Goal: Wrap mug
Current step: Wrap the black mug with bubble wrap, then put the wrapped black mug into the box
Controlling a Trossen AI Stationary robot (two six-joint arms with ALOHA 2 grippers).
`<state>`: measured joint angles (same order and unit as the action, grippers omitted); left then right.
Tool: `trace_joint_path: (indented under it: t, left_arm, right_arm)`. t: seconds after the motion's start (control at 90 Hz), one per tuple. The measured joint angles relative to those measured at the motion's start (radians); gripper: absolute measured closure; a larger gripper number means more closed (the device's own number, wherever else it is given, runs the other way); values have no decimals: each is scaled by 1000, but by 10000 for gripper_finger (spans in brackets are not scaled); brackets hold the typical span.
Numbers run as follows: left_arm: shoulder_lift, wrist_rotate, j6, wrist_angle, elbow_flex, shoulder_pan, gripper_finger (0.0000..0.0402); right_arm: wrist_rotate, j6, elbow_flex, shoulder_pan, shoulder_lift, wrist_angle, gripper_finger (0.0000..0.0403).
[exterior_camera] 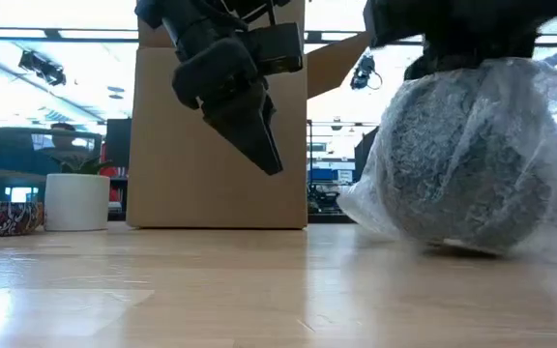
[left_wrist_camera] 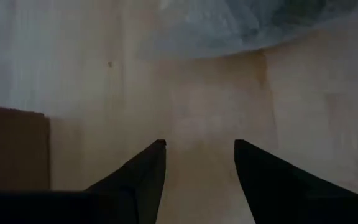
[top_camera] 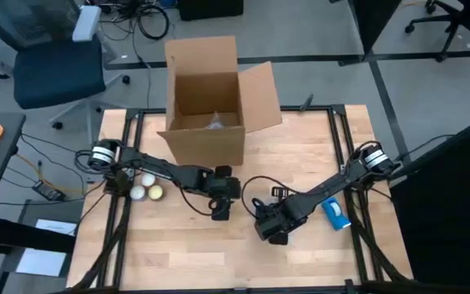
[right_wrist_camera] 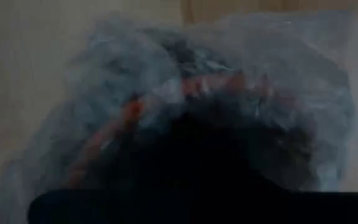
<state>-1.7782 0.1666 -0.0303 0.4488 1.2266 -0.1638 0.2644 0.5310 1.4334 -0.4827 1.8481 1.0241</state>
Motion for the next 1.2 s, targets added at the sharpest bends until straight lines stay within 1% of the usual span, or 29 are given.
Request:
trace_joint_path:
  t: [0.256,0.356,0.411,0.467,0.556,0.689,0.944,1.011,1.067,1.144,1.2]
  left_arm:
    - [0,19,1,0,0,0,229]
    - [0,19,1,0,0,0,229]
    - [0,19,1,0,0,0,229]
    - [0,18,1,0,0,0,229]
    - [0,18,1,0,0,0,229]
    - [0,18,0,0,0,0,229]
    - [0,18,0,0,0,0,229]
    - [0,18,0,0,0,0,229]
    - [0,18,0,0,0,0,229]
    - [0,18,1,0,0,0,229]
    - [0,18,1,0,0,0,229]
  right_arm:
    - [28,-10,215,-31,-24,187,403]
    - [28,-10,295,-52,-27,187,403]
    - [12,-10,323,-61,-28,177,403]
    - [-40,-10,336,-67,-28,173,402]
    - [-122,1,336,-72,-28,182,398]
    - [-167,58,332,-69,-22,179,378]
    - [-184,104,219,-30,-17,116,301]
    - [-205,104,179,-12,-17,97,282]
    - [-242,106,148,5,-16,73,268]
    - [-337,112,115,28,-16,-15,250]
    - [-378,99,95,41,-16,-60,240]
